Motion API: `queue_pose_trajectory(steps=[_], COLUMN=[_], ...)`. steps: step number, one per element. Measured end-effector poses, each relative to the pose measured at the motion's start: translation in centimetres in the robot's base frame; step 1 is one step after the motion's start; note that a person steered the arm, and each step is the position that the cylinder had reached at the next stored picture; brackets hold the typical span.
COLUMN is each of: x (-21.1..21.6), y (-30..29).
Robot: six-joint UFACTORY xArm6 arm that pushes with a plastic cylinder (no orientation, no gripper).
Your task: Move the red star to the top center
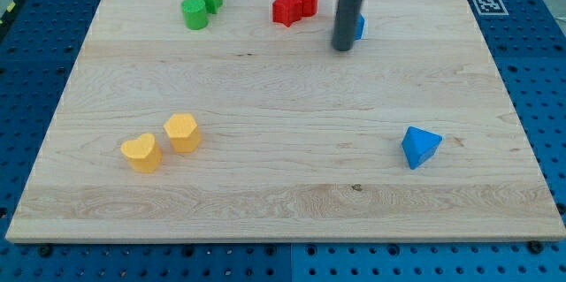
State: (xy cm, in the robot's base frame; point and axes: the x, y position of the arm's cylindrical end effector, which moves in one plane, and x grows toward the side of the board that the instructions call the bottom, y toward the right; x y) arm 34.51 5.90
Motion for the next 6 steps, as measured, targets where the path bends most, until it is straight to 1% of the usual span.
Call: queue_pose_trajectory(steps=[1, 3, 4, 6], x=[-0.9, -10.7, -12.9, -13.0], y=[-4.3, -7.7, -8.1, -10.9])
